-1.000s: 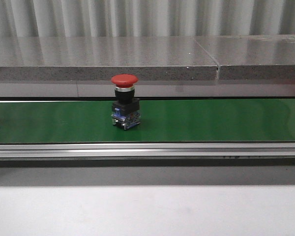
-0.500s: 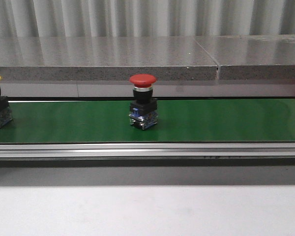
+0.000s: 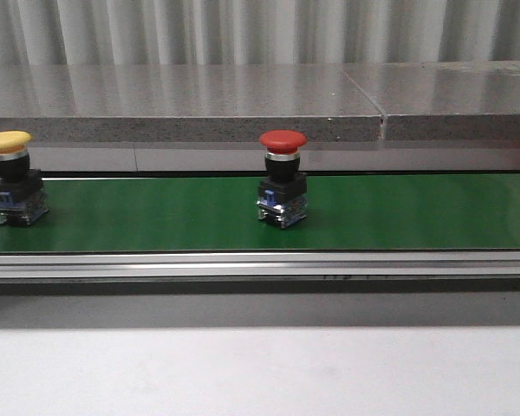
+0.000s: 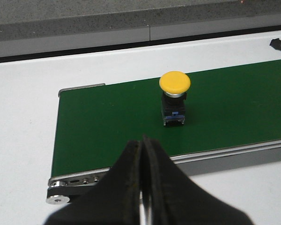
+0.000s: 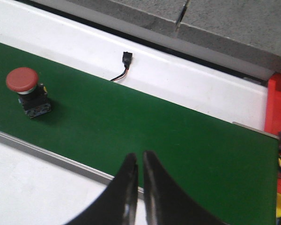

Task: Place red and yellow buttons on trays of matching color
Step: 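Lower the right gripper onto the red button at the belt end and grasp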

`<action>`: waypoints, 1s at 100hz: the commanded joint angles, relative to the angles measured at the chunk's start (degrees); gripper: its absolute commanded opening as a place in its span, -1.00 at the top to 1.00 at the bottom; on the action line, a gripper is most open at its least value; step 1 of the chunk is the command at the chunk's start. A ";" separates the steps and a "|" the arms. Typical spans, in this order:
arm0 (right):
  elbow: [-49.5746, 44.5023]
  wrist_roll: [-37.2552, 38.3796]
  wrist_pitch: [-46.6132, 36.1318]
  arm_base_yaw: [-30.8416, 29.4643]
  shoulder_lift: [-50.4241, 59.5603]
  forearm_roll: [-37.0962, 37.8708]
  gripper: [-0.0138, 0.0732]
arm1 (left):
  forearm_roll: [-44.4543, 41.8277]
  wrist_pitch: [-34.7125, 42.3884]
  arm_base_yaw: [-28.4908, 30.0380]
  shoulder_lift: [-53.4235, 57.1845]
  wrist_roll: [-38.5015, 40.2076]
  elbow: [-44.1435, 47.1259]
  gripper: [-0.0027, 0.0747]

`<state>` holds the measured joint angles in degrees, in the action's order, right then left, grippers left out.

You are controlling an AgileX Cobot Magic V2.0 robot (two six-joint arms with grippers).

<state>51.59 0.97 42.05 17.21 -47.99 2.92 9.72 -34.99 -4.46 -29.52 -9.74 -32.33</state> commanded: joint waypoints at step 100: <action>34.51 -7.45 22.42 6.79 -44.68 -9.57 -0.61 | 0.96 4.17 -0.42 -0.21 -0.04 -1.57 0.98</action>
<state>83.28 -4.89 65.19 23.91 -93.13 -5.29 9.72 -34.99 -4.46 -29.52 -9.74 -32.33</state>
